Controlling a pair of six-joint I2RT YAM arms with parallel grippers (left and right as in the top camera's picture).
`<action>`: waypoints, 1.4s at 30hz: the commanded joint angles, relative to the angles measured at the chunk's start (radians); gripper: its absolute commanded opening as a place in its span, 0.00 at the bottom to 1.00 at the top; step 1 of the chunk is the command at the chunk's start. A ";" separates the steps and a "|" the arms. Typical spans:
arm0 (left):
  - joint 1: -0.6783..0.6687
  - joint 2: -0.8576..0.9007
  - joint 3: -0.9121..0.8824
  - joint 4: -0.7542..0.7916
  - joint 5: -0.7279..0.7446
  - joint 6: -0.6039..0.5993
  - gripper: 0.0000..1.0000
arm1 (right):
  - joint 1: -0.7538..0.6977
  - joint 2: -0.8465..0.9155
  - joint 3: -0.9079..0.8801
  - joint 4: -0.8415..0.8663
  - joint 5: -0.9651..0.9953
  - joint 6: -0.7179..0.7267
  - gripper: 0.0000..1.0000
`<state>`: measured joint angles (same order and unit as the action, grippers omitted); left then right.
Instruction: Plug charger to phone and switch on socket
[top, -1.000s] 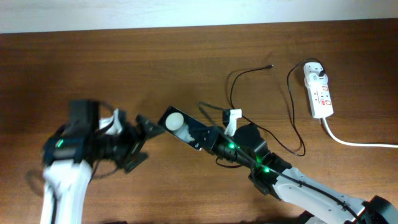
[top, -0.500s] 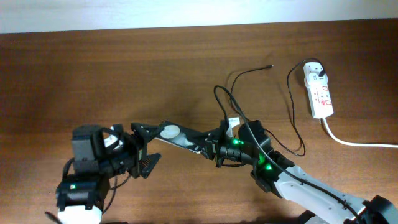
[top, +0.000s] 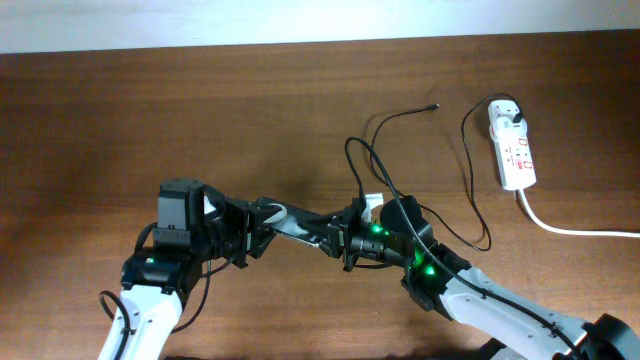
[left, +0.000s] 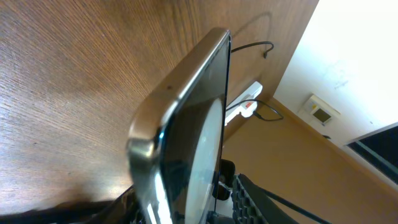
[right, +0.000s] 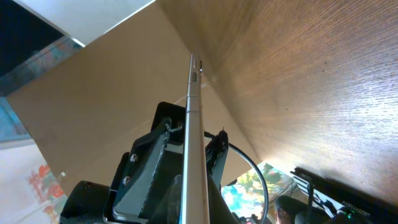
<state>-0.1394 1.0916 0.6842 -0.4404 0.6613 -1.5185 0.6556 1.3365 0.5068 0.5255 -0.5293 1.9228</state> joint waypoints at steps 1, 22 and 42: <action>-0.025 0.006 0.001 0.025 -0.004 -0.029 0.38 | 0.006 -0.008 0.020 0.017 0.037 0.050 0.04; -0.028 0.006 0.006 0.211 -0.286 0.391 0.00 | -0.009 -0.008 0.020 -0.363 0.135 -0.419 0.66; 0.068 0.397 0.006 0.125 0.700 0.906 0.00 | -0.386 -0.413 0.042 -1.091 0.231 -1.194 0.74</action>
<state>-0.0711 1.4841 0.6750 -0.3168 1.3205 -0.6384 0.3164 1.0164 0.5331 -0.5396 -0.3122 0.7906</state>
